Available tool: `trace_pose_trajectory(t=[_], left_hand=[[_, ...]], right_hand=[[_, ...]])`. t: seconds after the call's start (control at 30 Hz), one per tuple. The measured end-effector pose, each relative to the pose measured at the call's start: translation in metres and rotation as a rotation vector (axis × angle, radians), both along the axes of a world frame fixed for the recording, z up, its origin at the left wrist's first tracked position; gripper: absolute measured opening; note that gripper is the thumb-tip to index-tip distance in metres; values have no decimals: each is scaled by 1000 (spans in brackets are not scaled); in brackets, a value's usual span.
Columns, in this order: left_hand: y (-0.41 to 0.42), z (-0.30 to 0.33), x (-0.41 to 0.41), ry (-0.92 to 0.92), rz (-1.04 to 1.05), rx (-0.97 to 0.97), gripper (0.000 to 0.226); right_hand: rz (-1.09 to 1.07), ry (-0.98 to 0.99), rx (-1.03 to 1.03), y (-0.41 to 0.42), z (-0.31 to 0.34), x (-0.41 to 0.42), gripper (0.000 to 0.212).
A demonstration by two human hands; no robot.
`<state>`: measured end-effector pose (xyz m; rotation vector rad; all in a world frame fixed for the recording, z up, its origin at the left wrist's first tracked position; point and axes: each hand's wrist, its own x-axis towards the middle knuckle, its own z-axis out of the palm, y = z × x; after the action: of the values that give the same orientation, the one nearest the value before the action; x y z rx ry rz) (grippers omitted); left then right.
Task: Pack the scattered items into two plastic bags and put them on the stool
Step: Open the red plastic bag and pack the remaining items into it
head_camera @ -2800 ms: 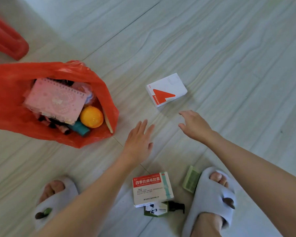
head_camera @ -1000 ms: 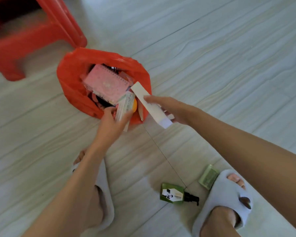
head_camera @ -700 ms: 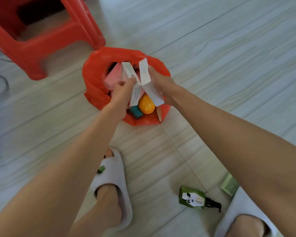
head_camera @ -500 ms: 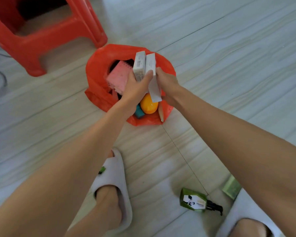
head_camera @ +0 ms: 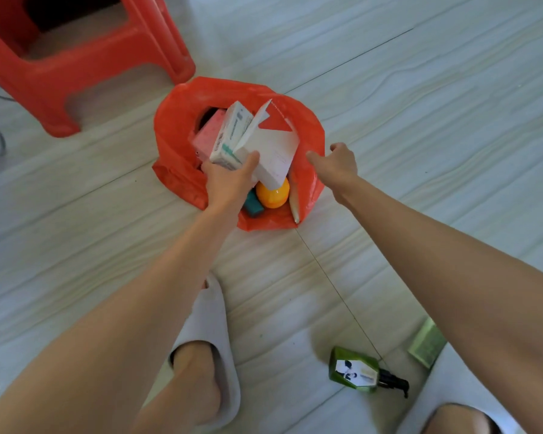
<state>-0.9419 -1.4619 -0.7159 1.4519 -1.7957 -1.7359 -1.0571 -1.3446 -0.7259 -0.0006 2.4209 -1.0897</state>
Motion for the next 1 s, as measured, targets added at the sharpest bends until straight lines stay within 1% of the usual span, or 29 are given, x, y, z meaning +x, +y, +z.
trace_pose_trajectory(t=[0.03, 0.07, 0.1, 0.17, 0.2, 0.23, 0.3, 0.4, 0.43, 0.5, 0.57, 0.63, 0.7, 0.77, 0.8, 0.83, 0.9, 0.97, 1.0], left_hand=[[1, -1, 0, -19, 32, 29, 77], [1, 0, -1, -38, 50, 49, 76], [1, 0, -2, -45, 61, 59, 76], [2, 4, -4, -33, 75, 89, 81], [1, 8, -6, -22, 84, 115, 83], [0, 9, -8, -15, 99, 132, 83], [-3, 12, -9, -16, 112, 148, 75], [-8, 18, -13, -14, 102, 118, 51], [-9, 20, -15, -19, 87, 100, 45], [-7, 29, -20, -33, 43, 82, 40], [0, 35, -25, -56, -14, 97, 34], [11, 36, -27, -85, -67, 106, 22], [19, 33, -30, -94, -85, 82, 18], [25, 30, -33, -93, -67, 8, 19], [28, 31, -35, -95, -61, -70, 22], [31, 32, -36, -122, -70, -179, 29], [37, 35, -37, -210, -91, -408, 52], [44, 37, -37, -251, -87, -513, 60], [47, 37, -38, -258, -83, -522, 61]], right_hand=[[17, -42, -5, 1, -2, -1, 58], [23, -74, -29, 1, -4, -2, 51], [26, -87, -61, 2, -4, -2, 38], [1, -55, -99, 3, -4, 0, 18], [-26, -38, -122, 3, -4, 1, 15], [-61, -43, -150, 3, -2, 3, 14], [-120, -55, -216, 7, 3, 7, 12], [-72, 8, -223, 21, 12, 12, 15], [-54, 40, -222, 26, 15, 14, 18], [-56, 82, -248, 31, 23, 16, 20], [-78, 104, -300, 33, 31, 14, 20], [-77, 127, -332, 36, 40, 14, 18], [-59, 130, -335, 43, 44, 15, 18], [-48, 120, -306, 54, 43, 19, 21], [-45, 114, -290, 59, 41, 20, 23], [-41, 107, -273, 64, 39, 21, 25], [-31, 99, -241, 72, 34, 22, 32], [-37, 76, -233, 79, 31, 20, 33], [-44, 56, -240, 81, 30, 20, 33]])
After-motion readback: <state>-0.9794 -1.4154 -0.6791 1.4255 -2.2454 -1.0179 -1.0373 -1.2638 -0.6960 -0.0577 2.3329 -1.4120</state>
